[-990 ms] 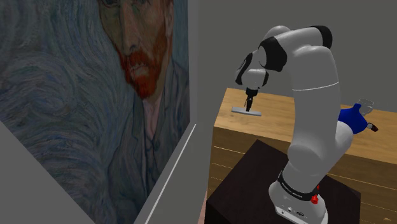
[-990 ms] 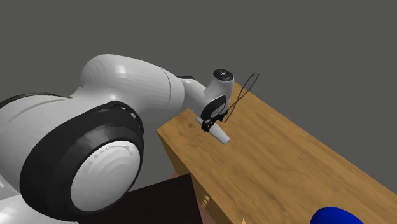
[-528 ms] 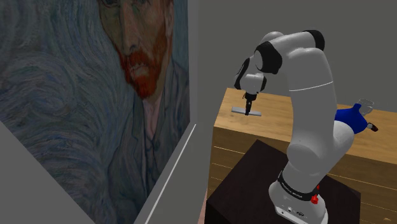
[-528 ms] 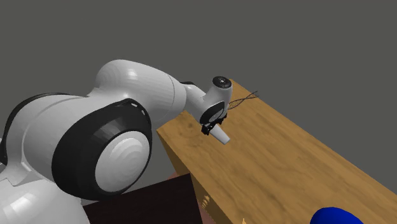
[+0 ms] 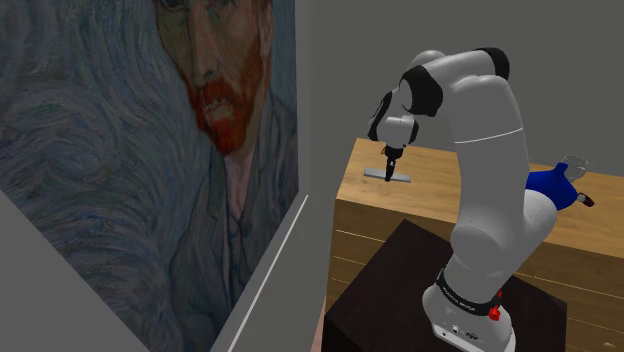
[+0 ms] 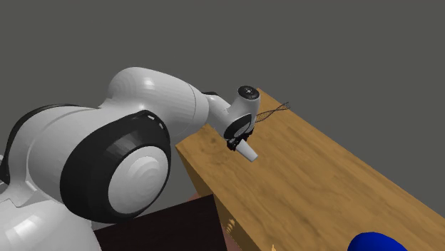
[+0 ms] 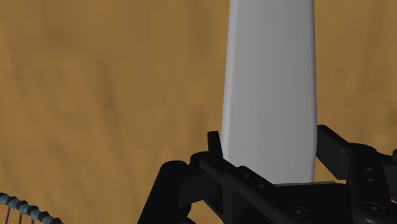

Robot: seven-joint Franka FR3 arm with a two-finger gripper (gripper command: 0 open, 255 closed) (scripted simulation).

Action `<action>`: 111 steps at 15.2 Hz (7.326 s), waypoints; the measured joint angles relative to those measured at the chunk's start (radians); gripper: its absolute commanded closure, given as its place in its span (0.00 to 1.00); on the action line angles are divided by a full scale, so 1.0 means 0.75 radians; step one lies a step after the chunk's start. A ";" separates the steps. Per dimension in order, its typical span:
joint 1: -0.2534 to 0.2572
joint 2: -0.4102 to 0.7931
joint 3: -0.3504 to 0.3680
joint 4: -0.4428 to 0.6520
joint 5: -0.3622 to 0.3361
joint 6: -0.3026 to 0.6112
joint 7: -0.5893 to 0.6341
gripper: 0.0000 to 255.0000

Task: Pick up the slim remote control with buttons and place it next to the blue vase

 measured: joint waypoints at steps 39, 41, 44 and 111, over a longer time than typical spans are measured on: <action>0.151 -0.377 -0.197 0.060 -0.305 -0.383 0.201 1.00; 0.156 -0.400 -0.205 0.076 -0.324 -0.416 0.211 1.00; 0.166 -0.426 -0.213 0.096 -0.346 -0.457 0.229 1.00; -0.388 -0.424 -0.648 -0.105 -0.247 -0.357 -0.840 1.00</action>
